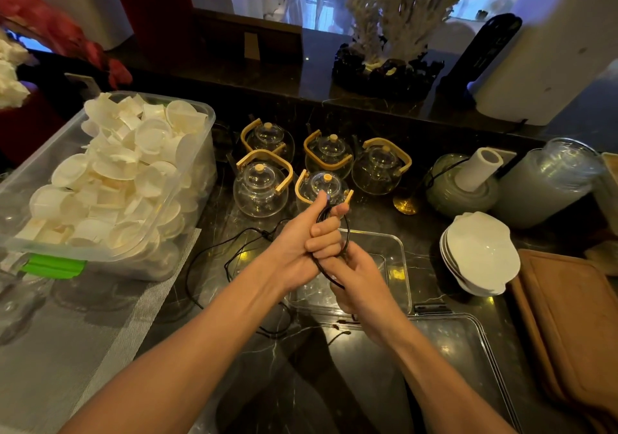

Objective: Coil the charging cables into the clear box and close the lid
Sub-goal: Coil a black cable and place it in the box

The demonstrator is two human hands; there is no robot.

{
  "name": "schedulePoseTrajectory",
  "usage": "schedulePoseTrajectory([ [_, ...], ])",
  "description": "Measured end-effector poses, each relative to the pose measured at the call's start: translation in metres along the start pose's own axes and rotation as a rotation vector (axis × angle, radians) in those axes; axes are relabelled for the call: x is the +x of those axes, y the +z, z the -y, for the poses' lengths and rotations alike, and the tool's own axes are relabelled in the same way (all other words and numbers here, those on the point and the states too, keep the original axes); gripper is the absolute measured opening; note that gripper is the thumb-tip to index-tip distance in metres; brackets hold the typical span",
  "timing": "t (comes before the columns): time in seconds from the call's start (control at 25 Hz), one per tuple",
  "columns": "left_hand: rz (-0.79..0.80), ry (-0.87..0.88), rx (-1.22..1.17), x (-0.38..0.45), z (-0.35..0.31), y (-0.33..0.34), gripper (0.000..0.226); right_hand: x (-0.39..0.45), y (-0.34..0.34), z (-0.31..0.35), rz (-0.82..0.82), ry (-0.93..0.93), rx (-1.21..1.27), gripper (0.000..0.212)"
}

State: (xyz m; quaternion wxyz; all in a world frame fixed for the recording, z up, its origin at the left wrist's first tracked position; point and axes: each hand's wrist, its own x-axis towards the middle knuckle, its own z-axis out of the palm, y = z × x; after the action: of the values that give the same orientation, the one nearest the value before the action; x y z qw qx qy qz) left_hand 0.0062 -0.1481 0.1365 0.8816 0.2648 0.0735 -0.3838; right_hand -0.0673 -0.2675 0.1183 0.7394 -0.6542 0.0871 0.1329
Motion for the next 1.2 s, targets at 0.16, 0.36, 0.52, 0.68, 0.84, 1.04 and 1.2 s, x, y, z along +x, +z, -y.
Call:
schedulePoseTrajectory([
  [0.16,0.051,-0.022,0.058,-0.004,-0.004,0.000,0.040,0.002,-0.015,-0.009,0.156,0.054,0.108,0.020],
  [0.36,0.061,-0.010,0.021,-0.008,-0.018,-0.004,0.021,0.002,-0.040,-0.009,0.388,0.137,-0.041,0.030],
  [0.52,0.131,-0.012,0.020,-0.011,-0.025,-0.012,0.023,0.014,-0.060,-0.005,0.273,0.237,0.046,0.036],
  [0.68,0.162,-0.128,0.166,-0.010,-0.011,-0.016,0.024,0.039,-0.072,0.018,0.248,0.344,-0.239,0.035],
  [0.84,0.125,-0.207,0.313,-0.007,-0.002,-0.018,0.027,0.059,-0.078,0.059,0.250,0.336,-0.505,0.040],
  [1.04,0.000,-0.174,0.446,0.001,0.002,-0.015,0.033,0.069,-0.063,0.090,0.092,0.248,-0.857,0.039],
  [1.2,-0.177,0.036,0.771,0.008,0.011,-0.015,0.035,0.062,-0.042,0.091,0.000,0.092,-0.944,0.033],
])
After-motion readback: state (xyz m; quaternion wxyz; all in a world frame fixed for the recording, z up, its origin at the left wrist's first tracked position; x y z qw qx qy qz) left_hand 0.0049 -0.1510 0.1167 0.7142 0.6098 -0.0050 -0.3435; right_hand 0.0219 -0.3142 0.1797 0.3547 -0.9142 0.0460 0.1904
